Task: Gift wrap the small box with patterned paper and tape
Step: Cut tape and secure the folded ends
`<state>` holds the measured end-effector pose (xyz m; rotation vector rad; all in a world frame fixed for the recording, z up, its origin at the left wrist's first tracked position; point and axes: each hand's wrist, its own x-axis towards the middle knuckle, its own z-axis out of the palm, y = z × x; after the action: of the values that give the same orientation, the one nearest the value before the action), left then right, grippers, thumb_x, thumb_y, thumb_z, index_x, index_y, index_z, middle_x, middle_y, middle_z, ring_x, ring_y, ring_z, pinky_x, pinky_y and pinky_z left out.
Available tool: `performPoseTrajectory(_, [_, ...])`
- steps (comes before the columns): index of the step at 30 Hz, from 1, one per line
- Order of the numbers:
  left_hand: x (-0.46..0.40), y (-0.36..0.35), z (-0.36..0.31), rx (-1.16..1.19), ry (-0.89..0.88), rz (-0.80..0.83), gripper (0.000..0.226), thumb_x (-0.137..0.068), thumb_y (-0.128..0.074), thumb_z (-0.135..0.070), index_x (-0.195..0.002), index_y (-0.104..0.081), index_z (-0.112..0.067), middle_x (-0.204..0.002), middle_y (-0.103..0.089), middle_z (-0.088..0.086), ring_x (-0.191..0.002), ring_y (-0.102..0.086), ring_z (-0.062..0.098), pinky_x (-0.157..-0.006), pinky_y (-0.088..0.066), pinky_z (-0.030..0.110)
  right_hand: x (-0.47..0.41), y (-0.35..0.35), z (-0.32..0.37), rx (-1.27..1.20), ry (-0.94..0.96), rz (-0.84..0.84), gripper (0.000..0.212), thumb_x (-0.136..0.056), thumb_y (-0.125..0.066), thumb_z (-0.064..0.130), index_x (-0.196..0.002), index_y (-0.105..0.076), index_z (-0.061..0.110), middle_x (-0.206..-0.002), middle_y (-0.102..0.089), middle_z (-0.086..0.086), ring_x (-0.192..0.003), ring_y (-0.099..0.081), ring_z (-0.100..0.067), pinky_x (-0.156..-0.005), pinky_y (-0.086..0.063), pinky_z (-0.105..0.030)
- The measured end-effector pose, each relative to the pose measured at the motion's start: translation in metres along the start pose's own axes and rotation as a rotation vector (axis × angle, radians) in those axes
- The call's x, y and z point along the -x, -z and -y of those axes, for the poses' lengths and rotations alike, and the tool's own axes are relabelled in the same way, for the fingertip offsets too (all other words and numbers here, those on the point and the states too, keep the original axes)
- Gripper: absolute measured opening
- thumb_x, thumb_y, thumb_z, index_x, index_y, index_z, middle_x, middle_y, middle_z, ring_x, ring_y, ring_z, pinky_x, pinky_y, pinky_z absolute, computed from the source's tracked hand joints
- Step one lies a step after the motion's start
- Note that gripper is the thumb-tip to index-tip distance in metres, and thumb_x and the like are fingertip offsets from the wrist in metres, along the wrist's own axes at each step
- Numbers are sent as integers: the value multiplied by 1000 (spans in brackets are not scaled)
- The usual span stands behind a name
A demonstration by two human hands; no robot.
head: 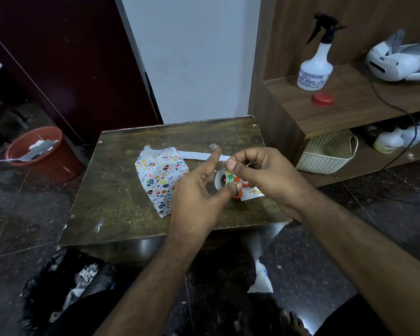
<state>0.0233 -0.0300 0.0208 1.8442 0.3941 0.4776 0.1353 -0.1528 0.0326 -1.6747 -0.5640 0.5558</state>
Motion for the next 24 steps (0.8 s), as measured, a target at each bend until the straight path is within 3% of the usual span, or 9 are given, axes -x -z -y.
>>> performPoseTrajectory(4, [-3, -4, -1, 103, 68, 10, 80, -81, -84, -4, -151, -47, -18, -82, -59, -53, -90, -61, -25, -83, -56, 14, 0, 0, 0, 7, 28, -47, 11, -96, -74, 24, -93, -78, 14, -81, -71, -3, -67, -61, -5, -61, -50, -19])
performPoseTrajectory(7, [-8, -9, 1, 198, 131, 34, 85, -83, -80, 4, -156, -39, -9, -79, -67, -42, -84, -69, -13, -64, -61, 23, -1, 1, -2, 54, 84, -76, 8, -96, -74, 23, -91, -77, 17, -77, -71, 5, -71, -63, -7, -66, -51, -24])
performPoseTrajectory(11, [-9, -16, -1, 281, 155, 35, 82, -86, -71, 14, -157, -31, -1, -77, -72, -31, -72, -69, -9, -58, -57, 21, -2, 3, -4, 241, 258, -116, 6, -95, -73, 21, -89, -74, 21, -86, -65, 12, -81, -67, -14, -74, -56, -33])
performPoseTrajectory(15, [-9, -16, -3, 380, 195, -16, 76, -86, -69, 17, -153, -37, 3, -135, -69, 0, -101, -74, 5, -51, -55, 17, 3, 3, 1, 309, 379, -144, 8, -95, -72, 14, -88, -72, 17, -86, -61, 10, -80, -61, -6, -69, -44, -13])
performPoseTrajectory(16, [-10, -16, -3, 386, 187, -27, 75, -86, -69, 18, -153, -38, 3, -128, -73, -5, -102, -74, 6, -51, -55, 17, 4, 2, 2, 314, 384, -152, 8, -95, -72, 13, -87, -72, 16, -86, -62, 10, -81, -61, -6, -69, -42, -11])
performPoseTrajectory(18, [-12, -18, 0, 355, 156, -38, 75, -87, -68, 17, -154, -36, 2, -90, -77, -25, -81, -73, -3, -54, -58, 20, 7, 0, 4, 267, 354, -187, 9, -95, -71, 14, -86, -72, 15, -86, -63, 8, -76, -62, -2, -68, -42, -9])
performPoseTrajectory(20, [-8, -22, -4, 338, 143, -49, 77, -88, -69, 15, -155, -36, -2, -75, -70, -35, -69, -67, -12, -65, -62, 33, 6, -1, 6, 208, 284, -258, 10, -95, -71, 15, -85, -73, 16, -85, -69, 6, -72, -61, 3, -66, -43, -8])
performPoseTrajectory(22, [-4, -27, -9, 319, 126, -74, 76, -87, -71, 14, -154, -39, -4, -83, -68, -40, -68, -63, -19, -78, -62, 40, 5, 0, 8, 156, 177, -293, 11, -94, -71, 16, -84, -75, 16, -79, -72, 5, -67, -61, 5, -61, -46, -9])
performPoseTrajectory(24, [-1, -30, -14, 336, 115, -104, 76, -86, -71, 16, -153, -41, -4, -117, -67, -30, -72, -63, -22, -69, -62, 28, 4, 2, 8, 91, 43, -257, 13, -95, -70, 18, -83, -76, 15, -70, -69, 7, -59, -59, 5, -53, -45, -10])
